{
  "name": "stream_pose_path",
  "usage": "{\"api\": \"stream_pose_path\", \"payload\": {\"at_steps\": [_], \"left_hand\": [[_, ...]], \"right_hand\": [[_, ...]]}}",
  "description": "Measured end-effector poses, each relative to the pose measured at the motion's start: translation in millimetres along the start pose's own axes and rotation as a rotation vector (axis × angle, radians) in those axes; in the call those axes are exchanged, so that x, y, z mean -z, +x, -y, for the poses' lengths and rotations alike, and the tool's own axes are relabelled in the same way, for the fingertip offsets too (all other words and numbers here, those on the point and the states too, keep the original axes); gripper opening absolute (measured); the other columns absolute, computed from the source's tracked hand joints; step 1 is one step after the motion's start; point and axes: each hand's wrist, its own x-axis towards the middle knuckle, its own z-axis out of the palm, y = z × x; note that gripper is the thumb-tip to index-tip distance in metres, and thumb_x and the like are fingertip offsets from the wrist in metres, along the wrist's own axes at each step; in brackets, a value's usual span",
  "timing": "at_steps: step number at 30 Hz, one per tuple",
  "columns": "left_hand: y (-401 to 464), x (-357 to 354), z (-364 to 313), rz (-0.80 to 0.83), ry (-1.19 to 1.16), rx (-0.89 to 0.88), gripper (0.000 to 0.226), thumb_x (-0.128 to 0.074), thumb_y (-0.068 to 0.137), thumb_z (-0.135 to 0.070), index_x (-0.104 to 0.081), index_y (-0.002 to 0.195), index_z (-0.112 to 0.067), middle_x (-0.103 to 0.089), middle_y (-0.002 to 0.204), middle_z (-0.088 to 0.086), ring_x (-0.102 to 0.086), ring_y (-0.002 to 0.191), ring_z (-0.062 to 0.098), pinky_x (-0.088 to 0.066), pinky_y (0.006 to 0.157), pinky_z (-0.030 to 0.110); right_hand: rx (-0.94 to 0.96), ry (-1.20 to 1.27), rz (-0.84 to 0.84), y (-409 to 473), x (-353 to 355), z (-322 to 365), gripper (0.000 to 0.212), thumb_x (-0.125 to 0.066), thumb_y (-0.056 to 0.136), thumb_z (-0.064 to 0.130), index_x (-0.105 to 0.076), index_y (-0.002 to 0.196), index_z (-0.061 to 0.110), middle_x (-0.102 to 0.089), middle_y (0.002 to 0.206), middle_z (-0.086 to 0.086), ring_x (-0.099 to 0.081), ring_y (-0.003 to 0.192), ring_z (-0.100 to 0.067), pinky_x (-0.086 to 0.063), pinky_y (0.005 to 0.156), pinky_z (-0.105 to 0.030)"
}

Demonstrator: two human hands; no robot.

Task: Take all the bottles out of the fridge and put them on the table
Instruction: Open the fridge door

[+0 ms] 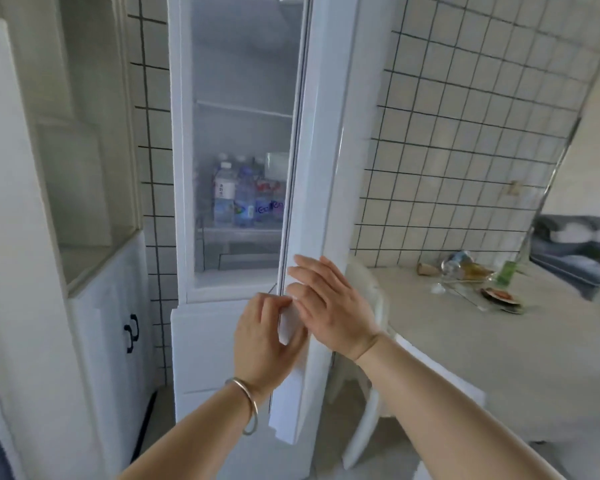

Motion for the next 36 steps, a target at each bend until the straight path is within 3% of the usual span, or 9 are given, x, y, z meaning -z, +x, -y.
{"api": "stream_pose_path", "payload": {"at_steps": [3,6,10,15,20,23,28,32,36], "left_hand": [[-7.1,-18.7,-31.1,0.062,0.024,-0.158,0.028,-0.056,0.077,-0.034,-0.048,0.101,-0.022,-0.058,0.090,0.002,-0.049,0.083,0.017,-0.040,0.073,0.024],[-12.8,-44.1,-59.6,0.151,0.036,-0.277,0.032,-0.055,0.080,-0.035,-0.051,0.109,-0.024,-0.060,0.098,0.001,-0.051,0.089,0.018,-0.042,0.075,0.027],[-15.2,-79.7,-95.4,0.252,-0.034,-0.379,0.036,-0.049,0.087,-0.040,-0.060,0.114,-0.019,-0.059,0.107,-0.001,-0.051,0.098,0.015,-0.038,0.082,0.026],[2.3,-120.7,-125.6,0.321,-0.124,-0.411,0.046,-0.033,0.094,-0.046,-0.054,0.126,-0.019,-0.058,0.125,0.000,-0.051,0.112,0.016,-0.042,0.093,0.033],[34.0,-179.5,-136.3,0.458,-0.035,-0.520,0.049,-0.035,0.094,-0.047,-0.045,0.136,-0.024,-0.045,0.145,-0.001,-0.040,0.133,0.020,-0.039,0.105,0.049],[55.2,-216.8,-142.5,0.507,0.008,-0.561,0.051,-0.033,0.094,-0.049,-0.039,0.140,-0.028,-0.034,0.153,-0.003,-0.032,0.140,0.021,-0.031,0.110,0.053],[89.7,-273.4,-153.9,0.512,0.063,-0.693,0.060,-0.031,0.094,-0.051,-0.029,0.147,-0.023,-0.026,0.157,-0.001,-0.029,0.143,0.022,-0.027,0.108,0.056],[98.6,-303.0,-159.0,0.530,0.031,-0.696,0.066,-0.028,0.094,-0.051,-0.023,0.149,-0.014,-0.023,0.158,0.001,-0.026,0.144,0.021,-0.023,0.111,0.055],[99.4,-317.3,-162.3,0.562,0.040,-0.710,0.067,-0.027,0.094,-0.052,-0.021,0.149,-0.014,-0.025,0.157,0.002,-0.028,0.143,0.024,-0.028,0.111,0.055]], "right_hand": [[-0.141,-0.027,0.063,-37.8,37.4,-8.0,0.014,-0.051,0.090,0.010,-0.051,0.104,0.012,-0.059,0.122,-0.007,-0.043,0.126,-0.022,-0.034,0.111,-0.038],[-0.397,0.013,0.079,-74.0,69.6,-10.9,0.019,-0.044,0.093,0.012,-0.048,0.111,0.014,-0.041,0.133,-0.003,-0.038,0.130,-0.021,-0.043,0.104,-0.034],[-0.746,0.060,0.008,-103.6,108.0,-28.7,0.033,-0.048,0.086,0.012,-0.042,0.119,0.015,-0.037,0.134,-0.004,-0.037,0.129,-0.019,-0.026,0.110,-0.014],[-1.131,0.077,-0.118,-116.4,128.5,-61.0,0.065,-0.061,0.083,0.010,-0.030,0.140,0.007,-0.027,0.147,-0.014,-0.025,0.139,-0.021,-0.025,0.114,-0.025],[-1.464,0.052,-0.190,-125.2,128.9,-123.5,0.086,-0.063,0.083,0.037,-0.013,0.150,0.016,-0.015,0.157,-0.004,-0.012,0.145,-0.021,-0.018,0.117,-0.039],[-1.521,-0.055,-0.156,-142.8,126.8,-164.1,0.085,-0.063,0.085,0.035,-0.011,0.150,0.018,-0.017,0.156,-0.005,-0.015,0.144,-0.022,-0.019,0.114,-0.037],[-1.560,-0.176,-0.109,-169.1,112.6,-212.1,0.092,-0.059,0.081,0.050,-0.008,0.151,0.019,-0.016,0.156,-0.005,-0.014,0.144,-0.023,-0.020,0.115,-0.040],[-1.558,-0.220,-0.079,-182.2,105.9,-238.0,0.090,-0.065,0.084,0.034,-0.007,0.150,0.017,-0.016,0.156,-0.006,-0.015,0.144,-0.023,-0.017,0.116,-0.036],[-1.618,-0.156,-0.003,-190.1,105.1,-252.5,0.098,-0.067,0.081,0.040,-0.003,0.151,0.019,-0.009,0.158,-0.001,-0.009,0.145,-0.019,-0.014,0.115,-0.032]]}}
